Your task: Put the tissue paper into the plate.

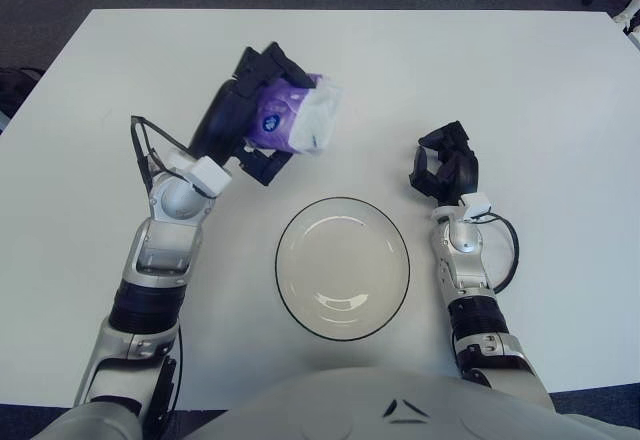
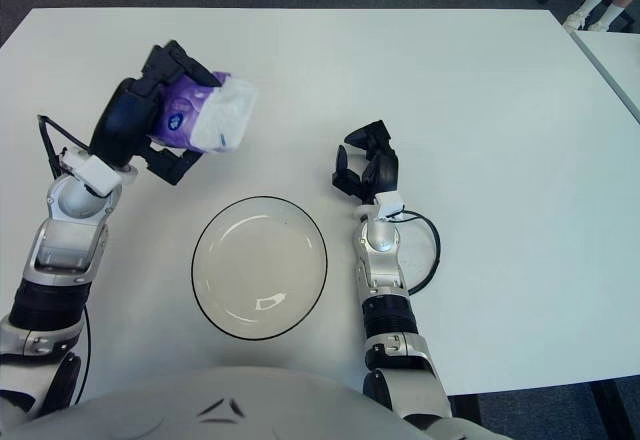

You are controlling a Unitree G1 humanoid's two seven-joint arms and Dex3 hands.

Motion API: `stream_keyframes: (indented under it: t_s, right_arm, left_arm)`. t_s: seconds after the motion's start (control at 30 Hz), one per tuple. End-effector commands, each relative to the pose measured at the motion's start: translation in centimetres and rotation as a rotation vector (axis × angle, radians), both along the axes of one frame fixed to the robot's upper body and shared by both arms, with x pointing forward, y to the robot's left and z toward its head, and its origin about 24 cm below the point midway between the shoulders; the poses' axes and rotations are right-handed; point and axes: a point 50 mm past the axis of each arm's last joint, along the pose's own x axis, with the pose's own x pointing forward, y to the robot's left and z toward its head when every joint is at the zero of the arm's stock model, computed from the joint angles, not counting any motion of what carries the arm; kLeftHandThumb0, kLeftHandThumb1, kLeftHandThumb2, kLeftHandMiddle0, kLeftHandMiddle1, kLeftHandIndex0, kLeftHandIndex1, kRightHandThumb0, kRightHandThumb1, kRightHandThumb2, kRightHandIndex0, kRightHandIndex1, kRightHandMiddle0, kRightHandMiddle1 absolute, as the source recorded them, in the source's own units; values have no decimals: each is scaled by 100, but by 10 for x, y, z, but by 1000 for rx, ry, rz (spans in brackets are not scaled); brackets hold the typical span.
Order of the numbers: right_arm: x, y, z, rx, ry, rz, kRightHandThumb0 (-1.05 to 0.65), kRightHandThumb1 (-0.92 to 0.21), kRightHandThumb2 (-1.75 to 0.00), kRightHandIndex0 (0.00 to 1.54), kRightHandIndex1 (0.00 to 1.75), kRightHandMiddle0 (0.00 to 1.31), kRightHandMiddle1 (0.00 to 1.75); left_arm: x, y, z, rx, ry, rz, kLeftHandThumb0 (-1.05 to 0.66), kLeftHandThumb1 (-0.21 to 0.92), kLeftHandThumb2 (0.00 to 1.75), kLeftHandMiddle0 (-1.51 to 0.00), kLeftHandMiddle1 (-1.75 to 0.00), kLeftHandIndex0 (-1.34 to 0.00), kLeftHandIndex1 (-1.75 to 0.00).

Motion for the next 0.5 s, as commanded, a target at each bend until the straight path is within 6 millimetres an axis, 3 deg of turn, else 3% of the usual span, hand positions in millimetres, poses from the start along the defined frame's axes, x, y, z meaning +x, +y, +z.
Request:
stream_keyframes:
  t_s: [0.0, 0.2, 0.47]
  right_arm:
    - [-42, -14, -70, -17, 304, -48, -40, -60, -97, 60, 153, 40, 175]
    - [-42, -14, -70, -12, 302, -48, -40, -59, -97, 61, 153, 40, 175]
    - [-43, -13, -69, -6, 298, -50, -40, -59, -97, 62, 154, 40, 175]
  left_arm:
    - [-7, -10, -2, 23, 71, -143, 0, -6, 175, -87, -174, -69, -174]
    - [-22, -20, -4, 94, 189, -283, 0, -7, 175, -90, -172, -68, -175]
    - [-29, -24, -7, 269, 214, -399, 0, -9, 175, -93, -167, -69, -175]
